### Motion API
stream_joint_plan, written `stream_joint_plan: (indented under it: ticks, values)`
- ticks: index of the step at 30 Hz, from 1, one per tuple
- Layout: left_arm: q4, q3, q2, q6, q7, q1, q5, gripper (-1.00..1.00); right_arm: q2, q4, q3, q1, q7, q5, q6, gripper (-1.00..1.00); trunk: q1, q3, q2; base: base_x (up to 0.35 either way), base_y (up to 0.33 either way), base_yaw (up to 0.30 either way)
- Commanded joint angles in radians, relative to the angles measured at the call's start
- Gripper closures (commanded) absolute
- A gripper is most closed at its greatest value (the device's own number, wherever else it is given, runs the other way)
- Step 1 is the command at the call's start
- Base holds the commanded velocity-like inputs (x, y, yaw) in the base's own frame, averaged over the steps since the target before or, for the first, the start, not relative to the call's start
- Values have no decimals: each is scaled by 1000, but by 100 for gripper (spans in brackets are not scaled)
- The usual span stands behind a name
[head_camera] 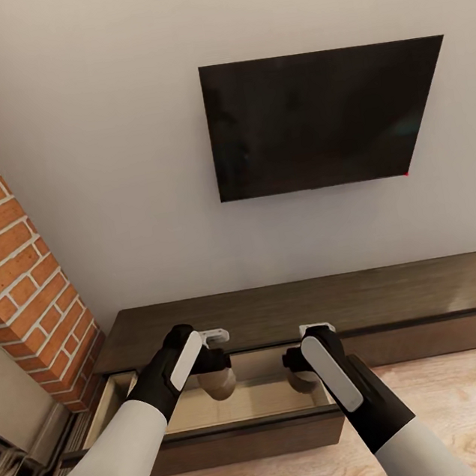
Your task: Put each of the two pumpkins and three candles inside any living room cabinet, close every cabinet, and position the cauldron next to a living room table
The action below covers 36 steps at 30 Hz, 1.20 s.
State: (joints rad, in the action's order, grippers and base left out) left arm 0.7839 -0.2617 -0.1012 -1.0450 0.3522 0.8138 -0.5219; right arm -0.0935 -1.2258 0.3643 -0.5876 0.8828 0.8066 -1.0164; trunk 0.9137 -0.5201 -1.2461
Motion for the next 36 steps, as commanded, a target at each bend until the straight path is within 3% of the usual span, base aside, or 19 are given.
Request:
stream_joint_plan:
  ticks: [1,8,12,18,25,30,36]
  values:
    - [-1,-2,0,-2,10,1,-10,100,0,13,0,-7,10,10,2,100,0,-1,-1,0,0,0]
    - [-8,-2,-3,-2,10,1,-10,100,-17,106,0,-42,9,8,14,100,0,-1,-1,0,0,0]
    - [-9,-3,-4,-2,10,1,-10,100,-24,176,0,-66,9,4,57,100,0,-1,-1,0,0,0]
    - [-10,-3,-5,-2,10,1,-10,100,-26,217,1,-77,5,2,89,100,0,-1,-1,0,0,0]
    - [-11,-4,-6,-2,9,1,-10,100,-28,245,4,-83,-47,0,98,100,0,-1,-1,38,0,0]
    - [-11,-4,-6,-2,7,1,-10,100,-29,248,61,-85,-56,1,100,100,0,-1,-1,133,0,0]
    - [-11,-4,-7,-2,6,1,-10,100,-29,250,82,-86,-57,2,132,100,0,-1,-1,25,0,0]
